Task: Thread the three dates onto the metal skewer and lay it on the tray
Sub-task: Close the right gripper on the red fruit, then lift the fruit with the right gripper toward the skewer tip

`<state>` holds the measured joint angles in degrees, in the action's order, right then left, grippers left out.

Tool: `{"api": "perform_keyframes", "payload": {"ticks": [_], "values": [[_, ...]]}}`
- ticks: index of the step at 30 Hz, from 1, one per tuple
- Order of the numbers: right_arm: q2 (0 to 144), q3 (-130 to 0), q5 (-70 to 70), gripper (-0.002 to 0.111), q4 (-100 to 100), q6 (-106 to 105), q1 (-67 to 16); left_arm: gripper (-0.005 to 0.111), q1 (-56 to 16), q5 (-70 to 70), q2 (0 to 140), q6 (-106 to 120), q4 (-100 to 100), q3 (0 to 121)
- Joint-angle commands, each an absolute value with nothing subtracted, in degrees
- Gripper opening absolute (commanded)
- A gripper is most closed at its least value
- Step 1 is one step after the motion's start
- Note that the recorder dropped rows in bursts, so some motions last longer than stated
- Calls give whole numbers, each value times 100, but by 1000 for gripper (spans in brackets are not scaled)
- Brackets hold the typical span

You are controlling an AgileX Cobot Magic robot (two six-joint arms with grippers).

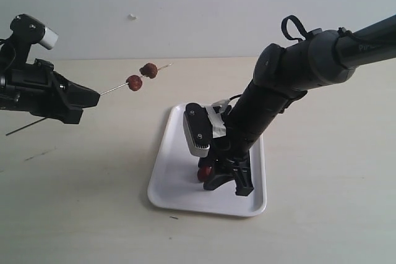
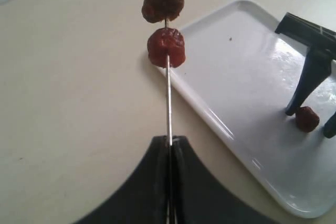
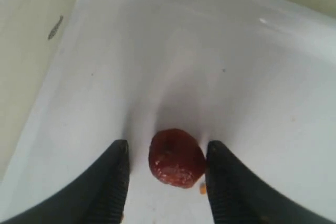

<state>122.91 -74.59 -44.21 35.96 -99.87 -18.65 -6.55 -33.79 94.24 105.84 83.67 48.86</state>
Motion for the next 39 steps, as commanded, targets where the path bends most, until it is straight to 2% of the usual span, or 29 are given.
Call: {"api": "perform_keyframes", "payload": {"ticks": [1,39], "values": [[12336,-7412,-4380,40,3303,-10027,-1866,0,-638,-3425,9375,10595,8460,4852],[12325,-7412,-4248,24,3903,-9720,-1866,0,-638,-3567,9375,10573,8460,4852]]}}
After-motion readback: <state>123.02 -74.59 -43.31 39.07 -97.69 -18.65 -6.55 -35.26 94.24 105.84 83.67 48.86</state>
